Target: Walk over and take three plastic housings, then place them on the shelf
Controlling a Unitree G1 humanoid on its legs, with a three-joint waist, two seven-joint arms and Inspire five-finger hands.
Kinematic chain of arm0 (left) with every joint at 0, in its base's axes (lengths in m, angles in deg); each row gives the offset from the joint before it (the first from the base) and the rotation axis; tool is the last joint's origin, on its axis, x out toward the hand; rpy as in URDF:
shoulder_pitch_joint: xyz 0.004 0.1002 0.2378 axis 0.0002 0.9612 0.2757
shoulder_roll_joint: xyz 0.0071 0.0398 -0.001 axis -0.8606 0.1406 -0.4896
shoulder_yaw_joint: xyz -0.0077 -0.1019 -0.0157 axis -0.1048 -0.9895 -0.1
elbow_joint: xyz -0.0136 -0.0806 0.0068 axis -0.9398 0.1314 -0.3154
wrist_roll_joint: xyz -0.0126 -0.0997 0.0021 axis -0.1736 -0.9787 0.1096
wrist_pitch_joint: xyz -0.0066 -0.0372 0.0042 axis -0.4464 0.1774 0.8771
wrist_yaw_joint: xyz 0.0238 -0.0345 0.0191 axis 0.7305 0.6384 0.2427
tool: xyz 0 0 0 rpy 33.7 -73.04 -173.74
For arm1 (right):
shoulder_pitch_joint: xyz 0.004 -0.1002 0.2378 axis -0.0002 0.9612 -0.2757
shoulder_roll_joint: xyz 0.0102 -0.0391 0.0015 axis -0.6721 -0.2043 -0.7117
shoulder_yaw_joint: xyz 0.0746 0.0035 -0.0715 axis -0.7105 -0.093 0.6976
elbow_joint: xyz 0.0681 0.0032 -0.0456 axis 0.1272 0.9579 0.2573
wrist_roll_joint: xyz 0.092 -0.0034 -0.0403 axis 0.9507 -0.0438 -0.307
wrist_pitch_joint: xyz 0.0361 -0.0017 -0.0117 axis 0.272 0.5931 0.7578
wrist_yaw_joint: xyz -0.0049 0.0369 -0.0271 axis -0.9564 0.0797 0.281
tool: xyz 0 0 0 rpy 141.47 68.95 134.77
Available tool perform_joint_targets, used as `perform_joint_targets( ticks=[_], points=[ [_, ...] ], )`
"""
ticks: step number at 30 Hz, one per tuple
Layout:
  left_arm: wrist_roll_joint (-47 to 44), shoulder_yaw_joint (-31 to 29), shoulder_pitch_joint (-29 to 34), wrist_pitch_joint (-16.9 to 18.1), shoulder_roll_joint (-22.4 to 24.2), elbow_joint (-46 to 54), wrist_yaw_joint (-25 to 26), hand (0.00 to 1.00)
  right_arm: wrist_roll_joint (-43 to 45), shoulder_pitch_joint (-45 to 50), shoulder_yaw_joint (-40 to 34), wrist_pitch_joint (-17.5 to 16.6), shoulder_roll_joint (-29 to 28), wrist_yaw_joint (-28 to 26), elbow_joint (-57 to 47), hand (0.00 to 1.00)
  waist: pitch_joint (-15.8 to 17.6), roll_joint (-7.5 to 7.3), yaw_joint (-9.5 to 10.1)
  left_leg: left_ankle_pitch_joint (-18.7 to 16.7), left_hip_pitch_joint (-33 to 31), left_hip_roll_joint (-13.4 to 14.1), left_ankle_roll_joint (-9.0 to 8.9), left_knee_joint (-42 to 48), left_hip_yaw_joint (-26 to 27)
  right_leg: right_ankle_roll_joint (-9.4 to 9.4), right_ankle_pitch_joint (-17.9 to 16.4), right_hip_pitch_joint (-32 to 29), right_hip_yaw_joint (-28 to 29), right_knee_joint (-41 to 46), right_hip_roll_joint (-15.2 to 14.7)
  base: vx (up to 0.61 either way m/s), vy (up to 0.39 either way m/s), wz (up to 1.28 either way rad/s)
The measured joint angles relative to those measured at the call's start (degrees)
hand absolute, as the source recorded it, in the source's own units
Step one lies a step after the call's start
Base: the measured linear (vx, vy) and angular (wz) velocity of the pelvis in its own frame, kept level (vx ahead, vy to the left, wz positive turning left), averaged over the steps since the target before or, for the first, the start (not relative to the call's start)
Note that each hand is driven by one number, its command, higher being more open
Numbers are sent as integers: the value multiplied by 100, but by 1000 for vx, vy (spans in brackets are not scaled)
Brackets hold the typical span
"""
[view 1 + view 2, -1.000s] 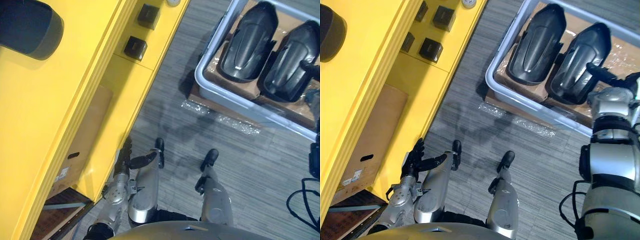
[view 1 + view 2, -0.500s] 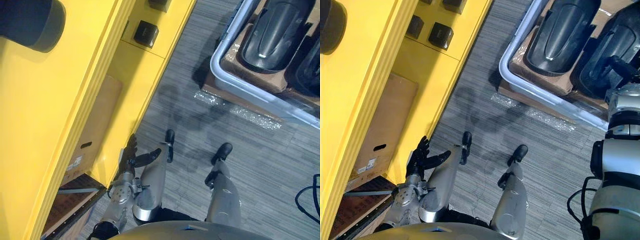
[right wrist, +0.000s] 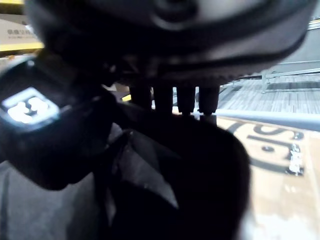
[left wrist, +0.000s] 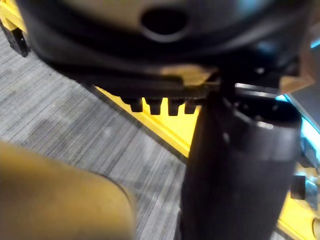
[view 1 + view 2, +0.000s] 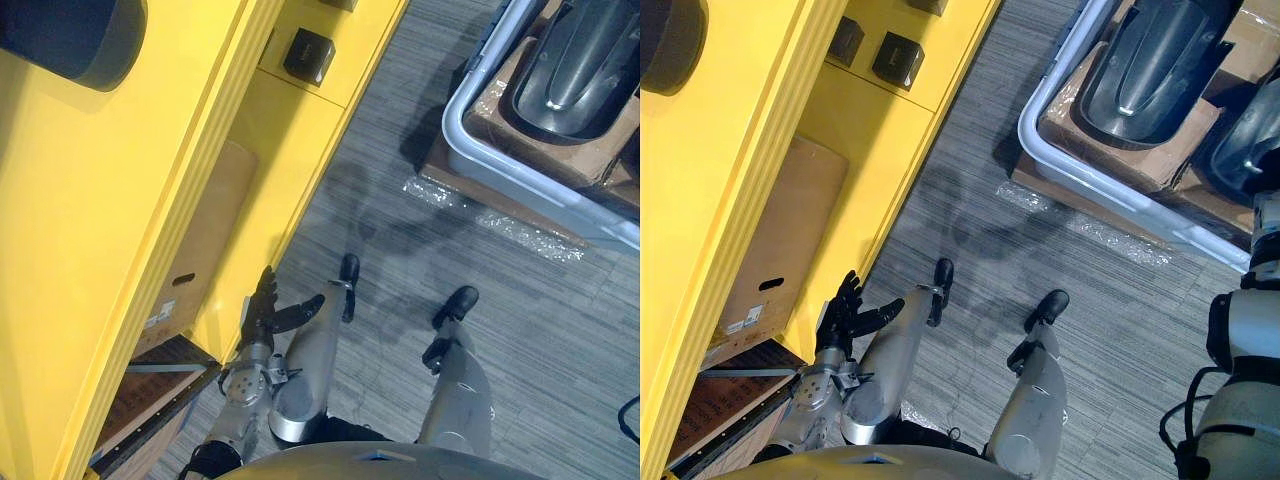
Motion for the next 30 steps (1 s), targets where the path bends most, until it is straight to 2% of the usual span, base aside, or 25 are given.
perform_joint_targets(
  ticks=[2,7,11,15,22,26,29,30],
  points=[
    [5,-70,0,32,70,46,0,100,-7,27,-171,-146,-127,-164,-126,0,-6,9,7,2,6,13,-4,2,-5,-8,-60,-44,-2,110,-10,6,-43,0],
    [7,-107,1,104,185,250,6,100,-24,128,-173,-215,-157,-338,-149,0,-7,9,34,13,134,23,-30,-1,-111,-55,-173,83,-117,268,-14,-19,-27,10],
    [14,-250,45,104,190,352,8,100,-27,309,-317,-454,-435,-344,-175,0,11,-18,-90,24,373,35,-54,-80,-107,-79,-191,309,-163,238,-5,-42,-5,1],
    [22,-429,61,116,189,480,37,100,-68,430,-507,-653,-667,-317,-193,0,75,-114,-231,86,661,54,-100,-253,-112,-71,-179,591,-205,101,42,-21,-9,2],
    [31,-561,294,130,99,1102,99,100,-435,432,-624,-699,-1030,-252,-199,0,207,-483,-495,251,1315,144,-223,-770,-108,-112,-97,1166,-245,-293,229,17,-29,0],
    [25,-593,467,127,-111,1880,-115,100,-520,433,-683,-825,-1183,-57,-346,0,208,-697,-684,346,1739,145,-283,-1093,-88,-118,-96,1486,-254,-414,285,24,-28,0],
    [123,-621,336,-15,-288,2324,-171,100,-921,441,-676,-1060,-1198,84,-648,0,200,-790,-777,395,1891,207,-314,-1208,-14,-149,-76,1565,-196,-475,326,-10,-18,-11],
    [246,-646,213,-192,-359,2397,-171,100,-931,440,-634,-1091,-1200,100,-915,0,197,-797,-831,397,1931,224,-317,-1213,17,-160,-68,1582,-155,-478,344,-27,-3,-15]
  ],
)
